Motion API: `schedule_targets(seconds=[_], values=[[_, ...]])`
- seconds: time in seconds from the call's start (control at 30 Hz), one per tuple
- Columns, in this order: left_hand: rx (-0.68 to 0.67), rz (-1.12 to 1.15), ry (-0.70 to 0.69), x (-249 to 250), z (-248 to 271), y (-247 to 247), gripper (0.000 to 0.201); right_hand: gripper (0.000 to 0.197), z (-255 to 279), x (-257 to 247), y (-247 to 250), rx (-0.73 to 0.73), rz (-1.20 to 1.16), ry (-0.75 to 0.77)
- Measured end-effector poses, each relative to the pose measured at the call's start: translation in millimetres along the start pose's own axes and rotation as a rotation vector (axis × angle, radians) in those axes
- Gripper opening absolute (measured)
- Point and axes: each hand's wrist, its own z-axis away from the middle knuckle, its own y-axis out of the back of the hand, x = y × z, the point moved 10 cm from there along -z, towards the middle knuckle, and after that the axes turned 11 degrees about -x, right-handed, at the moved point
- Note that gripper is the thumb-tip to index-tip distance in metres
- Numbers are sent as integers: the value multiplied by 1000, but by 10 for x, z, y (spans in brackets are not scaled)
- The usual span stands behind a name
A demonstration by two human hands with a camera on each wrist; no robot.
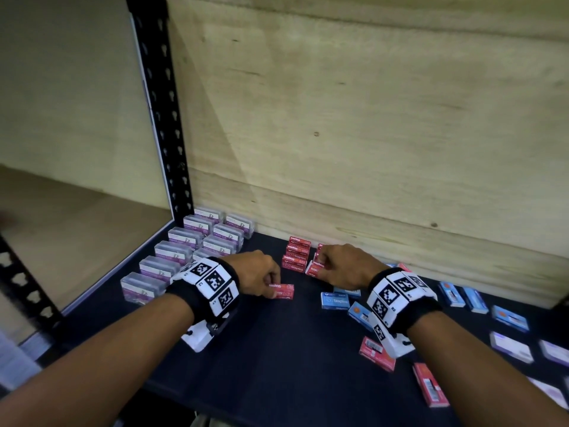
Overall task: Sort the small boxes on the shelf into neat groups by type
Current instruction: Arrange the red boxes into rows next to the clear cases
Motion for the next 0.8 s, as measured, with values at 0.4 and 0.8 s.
schedule_targets(seconds=[0.4,0.8], values=[[44,-97,-99,239,-39,38,41,19,43,22,106,22,-29,39],[258,129,-123,186,24,295,26,24,44,2,100,-5,-12,25]])
